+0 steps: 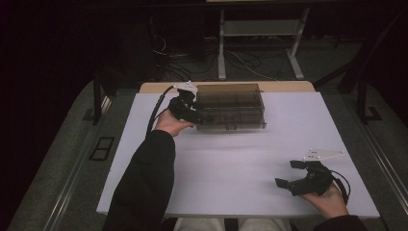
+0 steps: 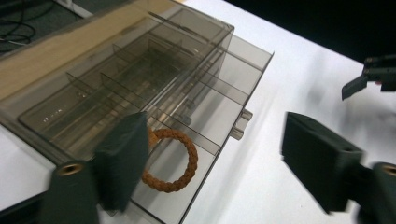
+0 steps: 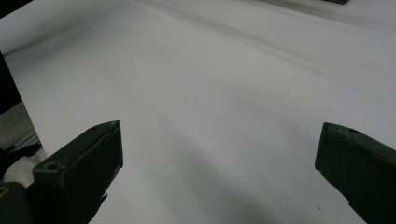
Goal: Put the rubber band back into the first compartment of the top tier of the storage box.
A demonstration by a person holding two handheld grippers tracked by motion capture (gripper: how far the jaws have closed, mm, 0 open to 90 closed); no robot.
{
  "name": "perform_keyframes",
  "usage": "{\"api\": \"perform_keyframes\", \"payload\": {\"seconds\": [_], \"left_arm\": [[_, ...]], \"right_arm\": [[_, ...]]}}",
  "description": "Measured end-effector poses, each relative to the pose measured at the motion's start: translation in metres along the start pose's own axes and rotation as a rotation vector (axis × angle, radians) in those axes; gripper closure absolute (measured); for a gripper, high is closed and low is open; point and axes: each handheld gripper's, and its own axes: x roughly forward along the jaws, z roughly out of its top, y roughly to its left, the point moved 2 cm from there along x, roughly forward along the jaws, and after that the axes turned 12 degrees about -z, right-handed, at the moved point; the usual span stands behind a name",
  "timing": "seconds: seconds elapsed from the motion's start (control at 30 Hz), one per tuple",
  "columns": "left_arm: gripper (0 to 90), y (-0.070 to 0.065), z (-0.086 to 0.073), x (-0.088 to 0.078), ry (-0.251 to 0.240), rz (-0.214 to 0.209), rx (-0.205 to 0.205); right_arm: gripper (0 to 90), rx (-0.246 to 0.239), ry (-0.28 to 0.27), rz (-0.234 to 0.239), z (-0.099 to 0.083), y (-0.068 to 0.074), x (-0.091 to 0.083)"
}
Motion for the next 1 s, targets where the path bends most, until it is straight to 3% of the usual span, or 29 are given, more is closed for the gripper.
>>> {"api": "perform_keyframes", "payload": {"seconds": [0.37,0.6,1.0], "left_arm": [[0.0,-0.004,-0.004,-0.021,-0.039,0.041,-0.032],[0.0,-0.011,-0.008,-0.031,-0.047,0.051,-0.037],[0.0,-0.025,-0.018,-0.040,-0.032,0.052,-0.009]], "right_arm": [[0.2,0.002,-0.006,-0.004,0.000,0.000,0.000],[0.2,0.001,-0.005,-0.004,-0.001,0.001,0.000],[0.2,0.001,-0.005,-0.004,0.000,0.001,0.000]]}}
